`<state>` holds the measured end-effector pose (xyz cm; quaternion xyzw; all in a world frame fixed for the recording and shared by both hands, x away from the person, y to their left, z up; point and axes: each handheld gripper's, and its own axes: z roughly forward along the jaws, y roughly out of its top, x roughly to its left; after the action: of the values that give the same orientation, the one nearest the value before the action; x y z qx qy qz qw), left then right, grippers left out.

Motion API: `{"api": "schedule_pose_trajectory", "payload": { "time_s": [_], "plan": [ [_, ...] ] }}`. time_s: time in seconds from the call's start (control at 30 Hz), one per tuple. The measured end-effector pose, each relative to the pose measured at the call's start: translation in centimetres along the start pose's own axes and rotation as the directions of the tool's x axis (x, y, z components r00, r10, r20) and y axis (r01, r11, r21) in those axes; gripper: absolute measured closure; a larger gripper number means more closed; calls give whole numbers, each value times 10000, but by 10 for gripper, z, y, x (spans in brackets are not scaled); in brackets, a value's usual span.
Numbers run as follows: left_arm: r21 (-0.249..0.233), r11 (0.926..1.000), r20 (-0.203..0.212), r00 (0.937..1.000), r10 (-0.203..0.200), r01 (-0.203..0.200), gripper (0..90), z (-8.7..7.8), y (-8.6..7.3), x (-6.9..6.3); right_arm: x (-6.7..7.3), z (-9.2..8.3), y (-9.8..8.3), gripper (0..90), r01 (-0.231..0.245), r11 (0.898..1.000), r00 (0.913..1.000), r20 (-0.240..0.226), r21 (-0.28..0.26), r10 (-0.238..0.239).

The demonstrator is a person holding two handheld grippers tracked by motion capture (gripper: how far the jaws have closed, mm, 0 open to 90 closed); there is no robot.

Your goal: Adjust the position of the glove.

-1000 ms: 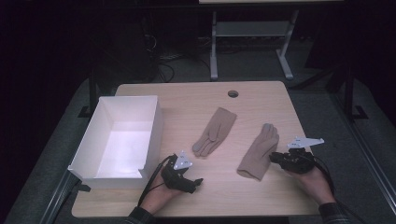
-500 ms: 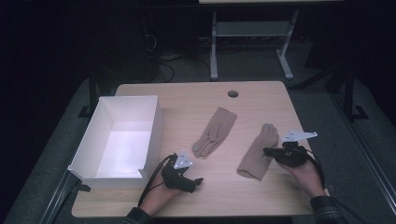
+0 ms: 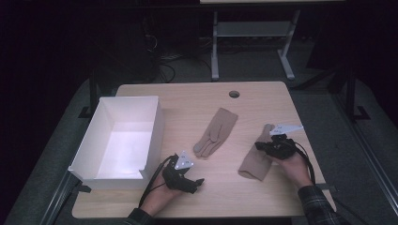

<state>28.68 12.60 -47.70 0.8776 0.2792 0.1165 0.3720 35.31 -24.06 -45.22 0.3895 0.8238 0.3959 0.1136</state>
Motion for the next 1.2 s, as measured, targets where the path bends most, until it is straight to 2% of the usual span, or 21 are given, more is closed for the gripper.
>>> {"api": "schedule_pose_trajectory", "payload": {
  "time_s": [0.13, 0.17, 0.27, 0.3, 0.57, 0.9, 1.0, 1.2],
  "plan": [
    [40, 10000, -8, 10000, 52, -52, 125, 2, 2, 1, -1, 12, 4, 900, -125, 9997, 9998, 147, 200, 122],
    [55, 10000, 36, 10000, 79, -79, 125, 2, 2, 1, -1, 17, 6, 900, 24, 9996, 9998, 205, 291, -30],
    [51, 9999, 62, 9999, 117, -117, 125, 3, 3, 2, -1, 23, 8, 900, 57, 9990, 9992, 380, 454, -74],
    [21, 9999, 67, 9999, 103, -103, 125, 3, 3, 2, -1, 26, 5, 900, 99, 9978, 9987, 489, 661, -131],
    [22, 10000, 63, 9999, 93, -93, 125, 3, 3, 2, -3, 28, 3, 900, -26, 9968, 9986, 520, 797, -15],
    [22, 9999, 63, 9999, 106, -106, 125, 3, 3, 2, 7, 29, 2, 900, 367, 9953, 9993, -39, 891, -365],
    [20, 10000, 62, 9999, 96, -97, 125, 3, 3, 2, 12, 30, 1, 900, 457, 9953, 9976, -560, 853, -410],
    [21, 9999, 65, 9999, 101, -101, 125, 3, 3, 2, 22, 30, 0, 900, 812, 9924, 9927, -964, 928, -722]
  ]
}}
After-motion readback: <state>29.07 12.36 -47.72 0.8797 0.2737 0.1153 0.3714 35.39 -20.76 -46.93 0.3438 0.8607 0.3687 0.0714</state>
